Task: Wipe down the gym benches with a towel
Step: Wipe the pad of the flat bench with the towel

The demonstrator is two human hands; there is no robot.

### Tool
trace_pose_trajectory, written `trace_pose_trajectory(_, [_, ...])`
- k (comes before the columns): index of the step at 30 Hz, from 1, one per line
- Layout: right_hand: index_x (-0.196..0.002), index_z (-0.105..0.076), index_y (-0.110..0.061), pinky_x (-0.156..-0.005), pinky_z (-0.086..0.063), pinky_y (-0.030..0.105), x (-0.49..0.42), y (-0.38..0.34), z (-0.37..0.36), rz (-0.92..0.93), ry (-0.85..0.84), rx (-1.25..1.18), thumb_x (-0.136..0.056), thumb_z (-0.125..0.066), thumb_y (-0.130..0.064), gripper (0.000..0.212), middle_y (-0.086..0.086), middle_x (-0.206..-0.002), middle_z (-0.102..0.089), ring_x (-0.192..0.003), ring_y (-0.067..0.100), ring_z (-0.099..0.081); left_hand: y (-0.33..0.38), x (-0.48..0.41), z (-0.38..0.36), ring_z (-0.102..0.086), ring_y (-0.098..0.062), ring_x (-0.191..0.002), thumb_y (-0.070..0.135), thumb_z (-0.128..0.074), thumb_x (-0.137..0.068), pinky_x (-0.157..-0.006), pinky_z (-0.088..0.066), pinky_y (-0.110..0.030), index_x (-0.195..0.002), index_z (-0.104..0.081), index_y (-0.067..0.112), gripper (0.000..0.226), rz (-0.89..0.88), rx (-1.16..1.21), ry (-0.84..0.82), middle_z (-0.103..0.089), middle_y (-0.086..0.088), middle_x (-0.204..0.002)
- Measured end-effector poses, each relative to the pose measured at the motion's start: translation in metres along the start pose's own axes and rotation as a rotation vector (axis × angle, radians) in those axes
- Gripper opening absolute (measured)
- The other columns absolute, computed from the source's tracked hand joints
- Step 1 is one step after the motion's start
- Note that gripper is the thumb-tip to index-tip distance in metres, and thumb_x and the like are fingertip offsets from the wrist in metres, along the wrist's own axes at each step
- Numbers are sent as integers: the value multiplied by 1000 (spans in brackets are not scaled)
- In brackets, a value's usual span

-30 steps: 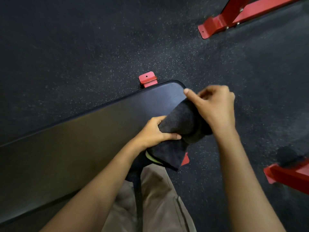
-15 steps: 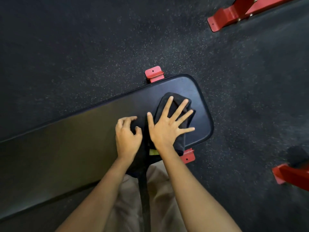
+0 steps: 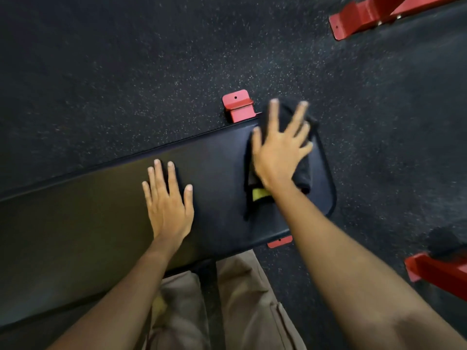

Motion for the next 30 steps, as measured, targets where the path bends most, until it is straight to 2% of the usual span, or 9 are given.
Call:
trace_pose_trajectory(4, [-148, -32, -40, -95, -35, 58, 116, -2, -12, 727, -80, 81, -87, -55, -42, 65, 14, -159, -16, -128, 42, -37, -8, 2, -8, -15, -36, -142, 39, -27, -96, -114, -10, -49, -147, -25, 3, 62, -13, -47, -20, -18, -21, -154])
trace_pose_trajectory(6, [-145, -35, -42, -91, -38, 55, 126, 42, -4, 795, -88, 133, -81, -58, -41, 68, 13, -158, -20, -122, 41, -43, -6, 0, -8, -16, -36, -142, 39, -28, -96, -113, -10, -48, -147, -26, 3, 62, -17, -63, -13, -19, -21, -154])
trace_pose_trajectory(10, [-148, -31, -37, -93, -38, 58, 21, 70, 12, 26, 59, 29, -84, -46, -41, 66, 20, -158, -16, -119, 46, -41, -7, 3, -10, -16, -36, -142, 38, -30, -96, -114, -7, -46, -147, -25, 3, 61, -21, -78, 5, -19, -21, -154])
trace_pose_trajectory(12, [-150, -27, -38, -96, -35, 57, 2, 32, 8, -102, 33, -2, -84, -47, -41, 69, 20, -159, -11, -123, 46, -38, -6, 2, -10, -15, -35, -142, 38, -29, -96, -114, -7, -46, -147, -25, 3, 62, -19, -81, 6, -18, -21, -154])
trace_pose_trajectory(18, [-146, -36, -40, -92, -36, 52, 141, 31, -10, 1031, -135, 135, -82, -57, -42, 67, 13, -158, -18, -118, 41, -44, -10, 4, 0, -21, -34, -141, 32, -30, -96, -114, -13, -48, -143, -34, 3, 55, -46, 25, 15, -24, -20, -153])
trace_pose_trajectory(20, [-144, -36, -40, -88, -40, 52, 113, 56, 0, 819, -77, 143, -81, -54, -42, 65, 15, -157, -21, -114, 42, -47, -20, 9, 4, -23, -34, -140, 32, -32, -96, -113, -14, -48, -142, -37, 4, 55, -54, 31, 27, -26, -20, -152])
trace_pose_trajectory(23, [-148, -30, -36, -96, -36, 56, 46, 36, 4, 43, 54, 35, -83, -50, -40, 69, 18, -159, -14, -124, 45, -38, -41, 23, 7, -24, -34, -140, 33, -33, -95, -113, -14, -48, -141, -38, 3, 55, -47, 33, 20, -26, -20, -152])
trace_pose_trajectory(25, [-150, -26, -36, -101, -32, 56, 41, -23, -8, -88, 37, 19, -83, -54, -41, 73, 18, -160, -8, -128, 45, -35, -58, 34, 11, -24, -35, -139, 34, -33, -95, -113, -14, -48, -141, -39, 2, 56, -23, 31, 21, -27, -21, -151])
trace_pose_trajectory(30, [-149, -30, -37, -97, -36, 58, 177, -116, -47, 840, -121, 54, -81, -60, -40, 74, 15, -159, -16, -125, 43, -37, -116, 52, 30, -24, -34, -139, 32, -31, -96, -113, -14, -48, -141, -38, 2, 55, 56, 48, 49, -27, -21, -151])
Point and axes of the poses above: each hand's wrist, its own x-axis away from the middle knuckle, its own z-axis out of the back of the hand, y = z × x, the point moved 6 cm from there along -x, towards the middle knuckle
